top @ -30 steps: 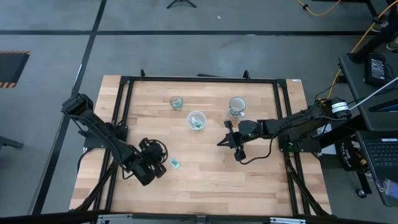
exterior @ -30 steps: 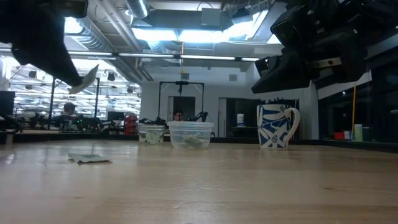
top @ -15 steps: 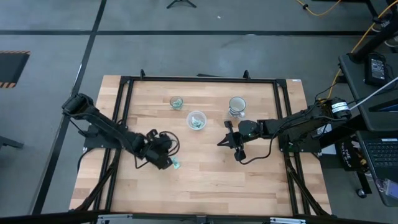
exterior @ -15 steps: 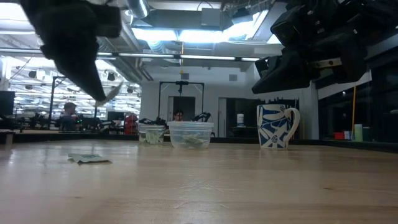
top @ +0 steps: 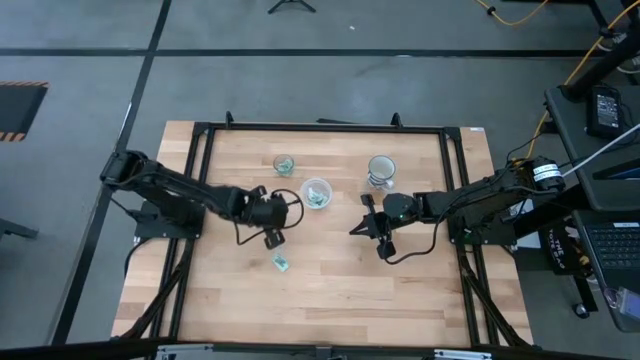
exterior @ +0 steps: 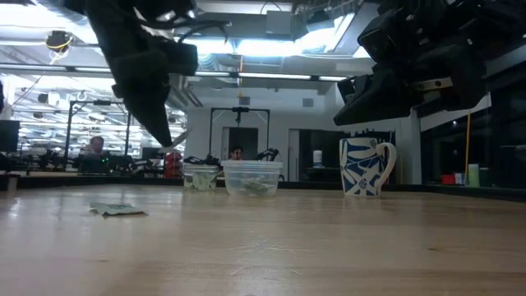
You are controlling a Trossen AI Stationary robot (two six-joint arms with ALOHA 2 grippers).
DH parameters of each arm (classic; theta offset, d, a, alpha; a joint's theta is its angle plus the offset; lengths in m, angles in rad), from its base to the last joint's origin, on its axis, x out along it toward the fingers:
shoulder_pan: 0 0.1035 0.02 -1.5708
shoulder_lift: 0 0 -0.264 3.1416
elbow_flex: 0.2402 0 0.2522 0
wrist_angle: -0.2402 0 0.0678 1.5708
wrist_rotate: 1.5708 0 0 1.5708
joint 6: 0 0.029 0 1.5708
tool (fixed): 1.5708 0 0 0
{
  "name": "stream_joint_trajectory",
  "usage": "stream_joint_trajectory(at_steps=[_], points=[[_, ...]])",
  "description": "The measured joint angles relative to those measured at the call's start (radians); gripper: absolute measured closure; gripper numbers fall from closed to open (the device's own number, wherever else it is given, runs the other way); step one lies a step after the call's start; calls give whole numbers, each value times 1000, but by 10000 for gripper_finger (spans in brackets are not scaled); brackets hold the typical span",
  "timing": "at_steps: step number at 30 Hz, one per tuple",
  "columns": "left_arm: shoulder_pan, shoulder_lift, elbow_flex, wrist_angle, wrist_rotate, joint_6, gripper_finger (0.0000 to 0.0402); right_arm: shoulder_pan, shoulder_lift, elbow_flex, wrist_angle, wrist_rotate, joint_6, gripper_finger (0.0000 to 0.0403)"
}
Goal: Pick and place Stevia / Truvia into bins
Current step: Put the stevia packet into the glass container
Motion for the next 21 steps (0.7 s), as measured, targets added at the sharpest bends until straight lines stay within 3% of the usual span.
stream_joint_trajectory(at_steps=[12, 21], points=[[238, 0, 0, 61, 155, 271, 400, -12, 0, 0, 0, -1, -16, 397], [457, 0, 0, 61, 226, 431, 400, -123, 0, 0, 50, 1, -30, 397]])
